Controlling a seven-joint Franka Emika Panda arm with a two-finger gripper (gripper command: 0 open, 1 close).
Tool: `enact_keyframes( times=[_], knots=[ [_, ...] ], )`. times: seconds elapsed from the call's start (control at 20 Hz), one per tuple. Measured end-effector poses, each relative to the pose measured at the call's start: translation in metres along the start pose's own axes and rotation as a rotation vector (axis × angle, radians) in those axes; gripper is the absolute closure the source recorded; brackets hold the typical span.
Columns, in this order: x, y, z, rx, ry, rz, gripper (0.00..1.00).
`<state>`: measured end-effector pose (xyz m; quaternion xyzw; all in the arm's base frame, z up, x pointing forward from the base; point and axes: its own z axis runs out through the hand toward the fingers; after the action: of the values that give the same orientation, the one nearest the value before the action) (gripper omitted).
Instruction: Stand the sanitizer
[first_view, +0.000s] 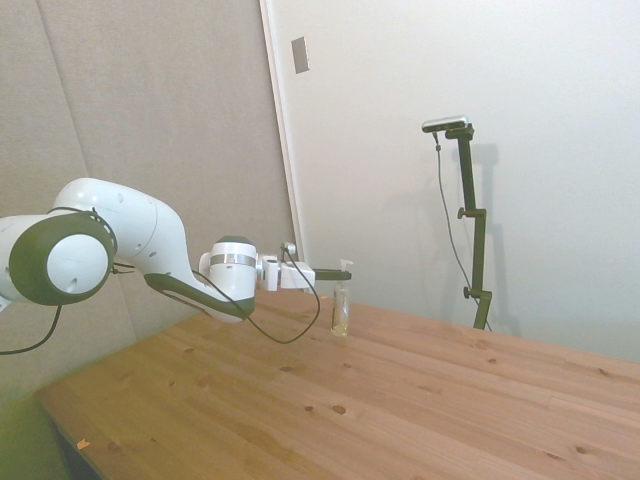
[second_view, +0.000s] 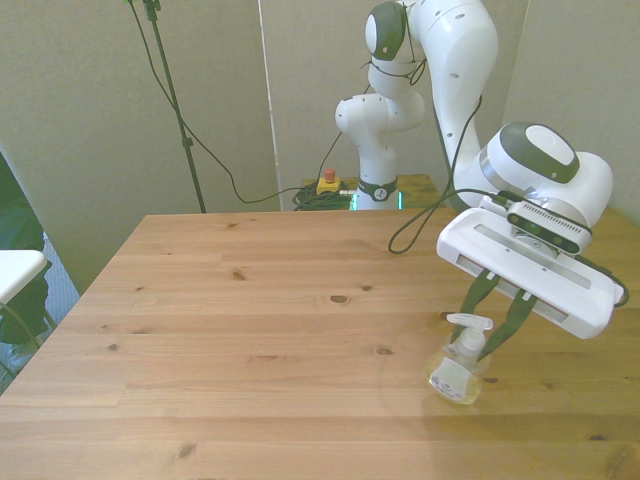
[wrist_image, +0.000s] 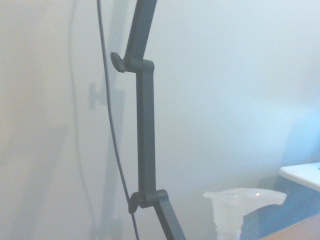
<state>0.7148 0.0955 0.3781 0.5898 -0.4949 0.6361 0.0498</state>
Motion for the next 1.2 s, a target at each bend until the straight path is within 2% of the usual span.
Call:
enact_keyframes(
  times=[0.55,0.6,1.2],
  knots=[
    [-0.028,-0.008,0.004,0.042,0.012,-0.027,1.0],
    [-0.029,-0.008,0.004,0.045,0.012,-0.029,0.0],
    [-0.026,-0.009,-0.004,0.043,0.0,-0.024,0.0]
  ],
)
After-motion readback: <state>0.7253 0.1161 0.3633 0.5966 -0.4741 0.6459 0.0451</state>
